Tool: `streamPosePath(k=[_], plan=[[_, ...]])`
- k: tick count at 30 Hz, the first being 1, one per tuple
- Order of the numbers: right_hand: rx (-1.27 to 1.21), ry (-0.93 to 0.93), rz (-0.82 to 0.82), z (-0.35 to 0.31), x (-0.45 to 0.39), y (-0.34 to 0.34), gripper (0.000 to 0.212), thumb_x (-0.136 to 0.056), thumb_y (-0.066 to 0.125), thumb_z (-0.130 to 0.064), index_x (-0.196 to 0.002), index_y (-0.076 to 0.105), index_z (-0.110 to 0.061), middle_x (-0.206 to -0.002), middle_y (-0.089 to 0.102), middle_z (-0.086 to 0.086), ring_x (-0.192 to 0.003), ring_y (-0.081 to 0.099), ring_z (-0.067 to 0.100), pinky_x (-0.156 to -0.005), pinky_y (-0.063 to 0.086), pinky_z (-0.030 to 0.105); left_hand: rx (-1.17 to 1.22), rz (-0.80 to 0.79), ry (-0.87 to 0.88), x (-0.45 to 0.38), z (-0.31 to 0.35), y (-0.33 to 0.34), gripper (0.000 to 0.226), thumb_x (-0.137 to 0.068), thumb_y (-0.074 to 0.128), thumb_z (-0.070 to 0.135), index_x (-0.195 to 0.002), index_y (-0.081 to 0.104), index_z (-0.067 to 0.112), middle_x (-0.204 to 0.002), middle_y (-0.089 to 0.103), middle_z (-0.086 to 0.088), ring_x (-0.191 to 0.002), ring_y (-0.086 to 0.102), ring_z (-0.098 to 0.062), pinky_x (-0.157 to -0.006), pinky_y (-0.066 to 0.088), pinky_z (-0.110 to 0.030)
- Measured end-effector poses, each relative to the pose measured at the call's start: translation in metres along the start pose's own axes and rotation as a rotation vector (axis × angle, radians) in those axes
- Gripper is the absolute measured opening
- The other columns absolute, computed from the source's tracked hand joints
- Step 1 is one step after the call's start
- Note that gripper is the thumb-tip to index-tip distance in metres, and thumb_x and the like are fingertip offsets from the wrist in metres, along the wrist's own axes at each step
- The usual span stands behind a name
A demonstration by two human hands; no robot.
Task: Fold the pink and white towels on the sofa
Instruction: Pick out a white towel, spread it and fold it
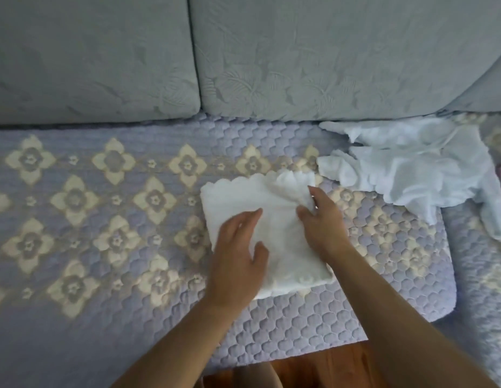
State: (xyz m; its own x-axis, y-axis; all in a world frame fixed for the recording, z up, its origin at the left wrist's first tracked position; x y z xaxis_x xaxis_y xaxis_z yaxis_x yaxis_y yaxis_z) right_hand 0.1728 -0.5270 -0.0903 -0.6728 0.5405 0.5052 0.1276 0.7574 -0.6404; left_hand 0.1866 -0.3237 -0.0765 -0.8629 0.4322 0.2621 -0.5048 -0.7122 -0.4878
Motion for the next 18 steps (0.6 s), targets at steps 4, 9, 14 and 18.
streamPosePath(k=[4,9,14,18], plan=[[0.228,0.002,-0.071,0.034,-0.025,0.010,0.041,-0.104,0.045,-0.023,-0.144,0.041,-0.023,-0.130,0.058,0.008,-0.121,0.055,0.032,-0.095,0.047,0.044,-0.677,-0.093,0.192,0.003,-0.032,0.034,0.058,-0.098,0.039,0.050,-0.152,0.040,0.028,-0.164,0.023,-0.013,-0.153,0.011,-0.037,-0.120,0.020,-0.059],[0.537,-0.280,0.277,0.025,0.004,0.014,0.060,-0.102,0.042,-0.016,-0.158,0.020,-0.015,-0.155,0.033,0.017,-0.141,0.032,0.035,-0.114,0.037,0.050,-0.841,-0.179,0.249,-0.009,-0.035,0.093,0.075,-0.093,0.041,0.070,-0.157,0.028,0.035,-0.167,0.014,-0.011,-0.154,0.005,-0.040,-0.114,0.012,-0.072],[0.529,-0.495,0.087,0.024,-0.009,0.055,0.063,-0.107,0.018,-0.053,-0.162,0.000,-0.027,-0.170,-0.008,0.005,-0.155,-0.012,0.031,-0.124,0.002,0.051,-0.905,-0.080,0.278,-0.010,-0.045,0.102,0.085,-0.091,0.041,0.074,-0.160,0.020,0.029,-0.167,0.016,-0.013,-0.154,0.008,-0.040,-0.113,0.012,-0.073],[0.538,-0.245,-0.019,0.072,-0.076,0.033,0.069,-0.101,0.008,-0.064,-0.160,-0.009,-0.032,-0.169,-0.012,0.001,-0.155,-0.015,0.024,-0.126,0.001,0.050,-0.896,-0.129,0.309,-0.017,-0.052,0.104,0.070,-0.091,0.042,0.067,-0.155,0.030,0.041,-0.168,0.012,-0.008,-0.155,0.004,-0.035,-0.115,0.009,-0.071]])
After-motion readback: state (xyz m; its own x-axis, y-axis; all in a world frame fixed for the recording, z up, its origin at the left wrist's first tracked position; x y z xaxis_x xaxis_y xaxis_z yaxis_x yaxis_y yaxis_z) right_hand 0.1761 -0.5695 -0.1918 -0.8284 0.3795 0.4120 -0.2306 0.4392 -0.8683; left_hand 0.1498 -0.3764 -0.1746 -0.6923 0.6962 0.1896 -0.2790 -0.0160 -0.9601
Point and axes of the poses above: each hand's wrist, its own x-axis away from the middle knuckle, its own y-axis out of the palm, z = x × y, the point moved 4 cm from there along -x, towards the middle knuckle
